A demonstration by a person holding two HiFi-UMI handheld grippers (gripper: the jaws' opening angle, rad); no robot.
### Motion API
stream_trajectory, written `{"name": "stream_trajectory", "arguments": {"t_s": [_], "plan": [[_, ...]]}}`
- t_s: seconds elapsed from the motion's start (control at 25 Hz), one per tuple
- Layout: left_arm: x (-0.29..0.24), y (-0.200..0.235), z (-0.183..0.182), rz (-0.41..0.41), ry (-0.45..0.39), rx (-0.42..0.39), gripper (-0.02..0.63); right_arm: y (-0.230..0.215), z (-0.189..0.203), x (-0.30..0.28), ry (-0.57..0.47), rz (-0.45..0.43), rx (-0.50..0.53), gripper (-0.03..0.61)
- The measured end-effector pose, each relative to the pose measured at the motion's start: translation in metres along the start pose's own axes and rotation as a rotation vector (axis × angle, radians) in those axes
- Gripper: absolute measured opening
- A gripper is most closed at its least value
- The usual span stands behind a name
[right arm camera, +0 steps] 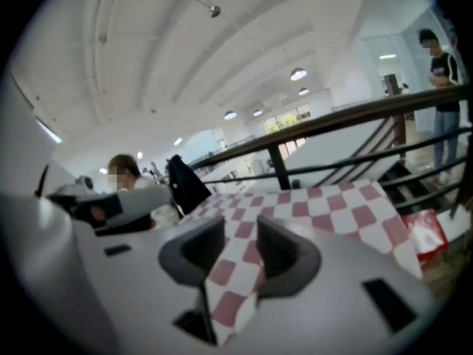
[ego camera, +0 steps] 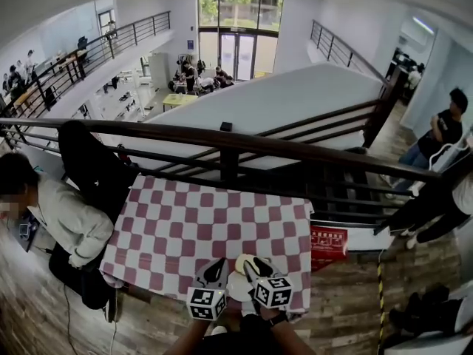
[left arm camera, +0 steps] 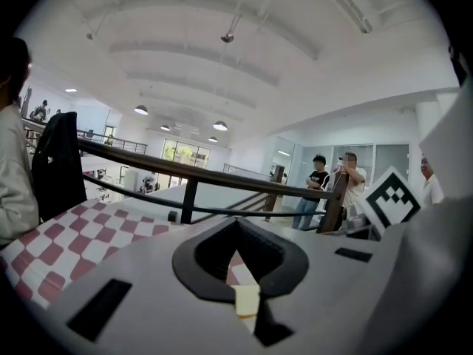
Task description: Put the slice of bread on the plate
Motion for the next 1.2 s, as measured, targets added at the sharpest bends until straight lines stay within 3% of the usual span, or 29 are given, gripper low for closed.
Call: {"name": "stream_trajectory", "arguments": {"t_s": [0.08, 0.16, 0.48, 0.68, 1.2], "plan": [[-0.002, -0.003, -0.018, 0.019, -0.038, -0.003, 0.018, 0.021, -0.028, 0.01, -0.075, -0.032, 0.073, 0.092], [-0.005, -0.014, -0.029, 0.05, -0.063, -0.015, 0.018, 0.033, -0.047, 0.027, -0.137, 0.002, 0.156, 0.033], [0.012, -0.046, -0.076, 0.133, -0.211, -0.085, 0.018, 0.063, -0.078, 0.069, -0.285, 0.149, 0.359, 0.015], [0.021, -0.047, -0.105, 0.169, -0.258, -0.135, 0.018, 0.081, -0.096, 0.076, -0.352, 0.171, 0.378, 0.015], [-0.012, -0.072, -0.091, 0.187, -0.264, -0.15, 0.018, 0.029, -0.097, 0.09, -0.395, 0.235, 0.353, 0.015]]}}
Point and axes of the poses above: the fingertips, and each gripper's own axes: x backward along the fingers, y to its left, z out of its underside, the point moved 10 cm from there along x, backward along the fingers, and after that the axes turned 6 degrees about -z, right-handed, at the moved point
